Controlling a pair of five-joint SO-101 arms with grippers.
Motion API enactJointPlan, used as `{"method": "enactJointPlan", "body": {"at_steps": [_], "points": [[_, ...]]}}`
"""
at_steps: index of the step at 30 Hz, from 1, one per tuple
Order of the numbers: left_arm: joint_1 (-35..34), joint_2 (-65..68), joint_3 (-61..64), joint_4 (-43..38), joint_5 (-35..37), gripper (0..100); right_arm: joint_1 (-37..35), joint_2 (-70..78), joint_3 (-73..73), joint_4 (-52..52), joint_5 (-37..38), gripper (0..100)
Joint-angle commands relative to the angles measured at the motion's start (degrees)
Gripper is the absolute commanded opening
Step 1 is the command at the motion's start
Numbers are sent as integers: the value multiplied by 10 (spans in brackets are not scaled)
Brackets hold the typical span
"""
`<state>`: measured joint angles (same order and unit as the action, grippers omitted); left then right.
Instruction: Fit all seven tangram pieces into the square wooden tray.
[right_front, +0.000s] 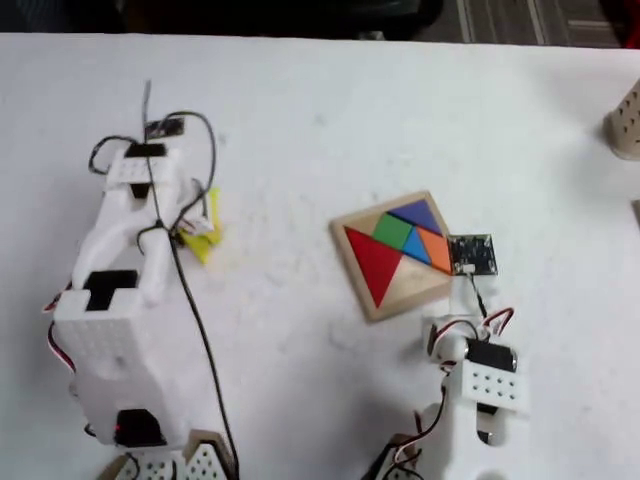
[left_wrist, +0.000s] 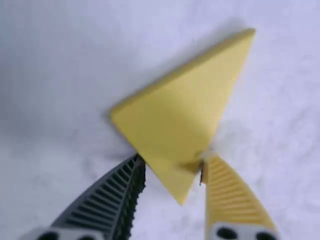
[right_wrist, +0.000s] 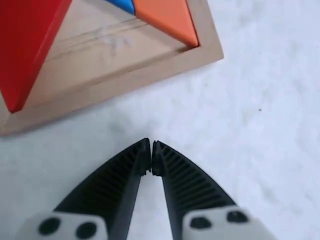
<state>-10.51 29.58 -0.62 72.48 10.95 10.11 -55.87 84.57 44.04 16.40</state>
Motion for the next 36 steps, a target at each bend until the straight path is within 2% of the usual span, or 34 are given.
{"method": "enactJointPlan", "body": {"at_steps": [1, 7, 11, 20, 22, 28, 32, 36], "points": [[7, 2, -14, 5, -6, 168, -1, -13, -2, -10, 4, 21], [7, 0, -14, 7, -7, 168, -1, -12, -2, -10, 5, 21], [7, -3, -14, 19, -51, 165, -1, -12, -2, -10, 5, 21], [-20, -86, -14, 17, -60, 175, -1, -12, -2, -10, 6, 21], [-20, -96, -12, -11, -82, 221, -1, -12, -2, -10, 6, 21], [-16, -87, -13, -43, -197, 473, -1, -12, -2, -10, 6, 21], [-32, -62, -34, -56, -263, 487, -1, -12, -2, -10, 6, 21], [-56, -11, -91, -68, -273, 487, -1, -12, -2, -10, 6, 21]]}}
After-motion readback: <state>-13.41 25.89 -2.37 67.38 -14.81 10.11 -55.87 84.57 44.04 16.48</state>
